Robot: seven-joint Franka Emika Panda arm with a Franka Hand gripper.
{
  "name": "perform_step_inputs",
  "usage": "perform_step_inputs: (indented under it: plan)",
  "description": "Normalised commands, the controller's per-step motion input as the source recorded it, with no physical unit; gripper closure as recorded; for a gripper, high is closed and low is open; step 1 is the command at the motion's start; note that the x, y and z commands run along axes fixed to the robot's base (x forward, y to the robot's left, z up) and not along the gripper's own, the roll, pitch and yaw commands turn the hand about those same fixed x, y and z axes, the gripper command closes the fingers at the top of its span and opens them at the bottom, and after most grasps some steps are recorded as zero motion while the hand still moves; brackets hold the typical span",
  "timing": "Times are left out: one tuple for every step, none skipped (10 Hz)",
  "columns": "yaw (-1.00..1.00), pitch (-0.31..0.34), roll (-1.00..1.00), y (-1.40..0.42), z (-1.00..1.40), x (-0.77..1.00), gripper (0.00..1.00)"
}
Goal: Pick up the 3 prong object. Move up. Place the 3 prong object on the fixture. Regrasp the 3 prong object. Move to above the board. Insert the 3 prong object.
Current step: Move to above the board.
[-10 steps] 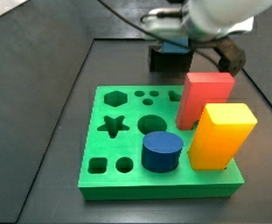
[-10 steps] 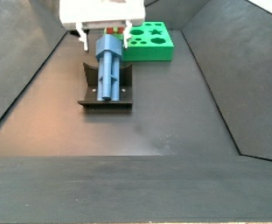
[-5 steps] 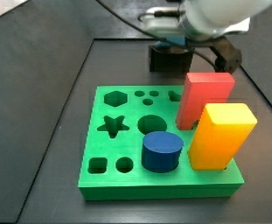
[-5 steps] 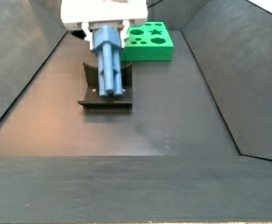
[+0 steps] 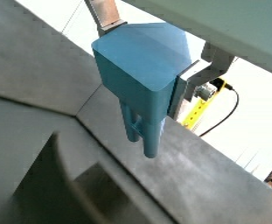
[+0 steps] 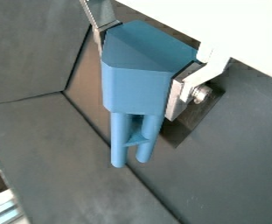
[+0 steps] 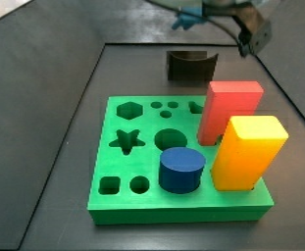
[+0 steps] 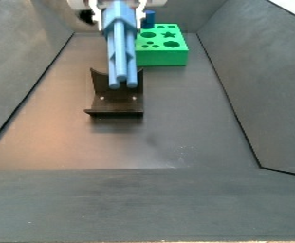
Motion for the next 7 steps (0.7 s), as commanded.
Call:
perform_step_inputs:
  plan:
    - [0.01, 0.073, -0.06, 0.13, 1.00, -0.16, 1.00]
    - [0.03, 0.064, -0.06, 0.11, 1.00, -0.15, 1.00]
    - [0.04, 0.059, -0.06, 0.11, 1.00, -0.14, 1.00]
    - [0.05, 0.049, -0.05, 0.10, 1.00, -0.13, 1.00]
    - [0.05, 0.042, -0.05, 0.09, 1.00, -0.13, 1.00]
    - [0.05, 0.025, -0.05, 0.08, 1.00, -0.12, 1.00]
    - [0.04, 0.020, -0.05, 0.07, 1.00, -0.12, 1.00]
